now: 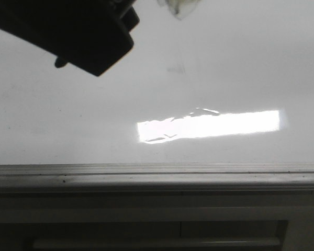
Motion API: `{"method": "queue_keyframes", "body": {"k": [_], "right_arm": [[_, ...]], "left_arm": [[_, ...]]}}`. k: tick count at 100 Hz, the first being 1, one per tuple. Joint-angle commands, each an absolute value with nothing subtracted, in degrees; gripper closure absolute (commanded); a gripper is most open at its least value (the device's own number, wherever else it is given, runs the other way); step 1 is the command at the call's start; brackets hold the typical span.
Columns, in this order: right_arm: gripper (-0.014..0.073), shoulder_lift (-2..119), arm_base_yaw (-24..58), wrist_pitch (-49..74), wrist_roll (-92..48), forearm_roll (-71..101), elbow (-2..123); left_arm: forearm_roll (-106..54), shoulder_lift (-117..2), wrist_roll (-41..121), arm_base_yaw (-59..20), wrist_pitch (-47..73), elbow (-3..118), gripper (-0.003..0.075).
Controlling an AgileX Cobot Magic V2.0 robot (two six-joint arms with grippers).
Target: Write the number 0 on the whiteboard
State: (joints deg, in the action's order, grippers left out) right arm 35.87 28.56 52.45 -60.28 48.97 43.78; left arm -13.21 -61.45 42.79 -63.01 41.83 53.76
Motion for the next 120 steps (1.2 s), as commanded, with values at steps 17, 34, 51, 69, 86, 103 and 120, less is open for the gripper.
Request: {"method": "queue_keyframes", "body": {"k": [17, 34, 51, 69, 86, 103, 120], "right_arm": [[0.0162, 42.2, 32.9, 47.4, -61.1, 52.1, 48.6], [0.0162, 46.0, 36.8, 46.7, -61.1, 52.2, 48.7], [0.019, 48.1, 41.0, 42.5, -61.1, 52.2, 48.7], [0.0328, 49.8, 43.5, 40.7, -61.1, 52.2, 48.7], [0.0597, 51.5, 43.8, 41.3, -60.6, 52.2, 48.7], [0.0661, 52.4, 43.8, 41.4, -60.6, 52.3, 48.7], [0.066, 51.6, 43.8, 39.3, -60.6, 51.6, 48.7]], "left_arm": [[-14.1, -60.7, 42.7, -63.5, 38.2, 55.8, 0.074], [-14.2, -60.7, 42.7, -63.5, 38.2, 55.8, 0.074], [-14.2, -60.7, 42.7, -63.5, 38.2, 55.8, 0.074], [-14.2, -60.7, 42.7, -63.5, 38.2, 55.8, 0.074], [-14.3, -60.7, 42.7, -63.5, 38.2, 55.8, 0.074], [-14.7, -60.7, 38.3, -63.5, 37.4, 55.8, 0.0729], [-14.7, -59.3, 33.2, -63.5, 37.0, 55.8, 0.0461]]}}
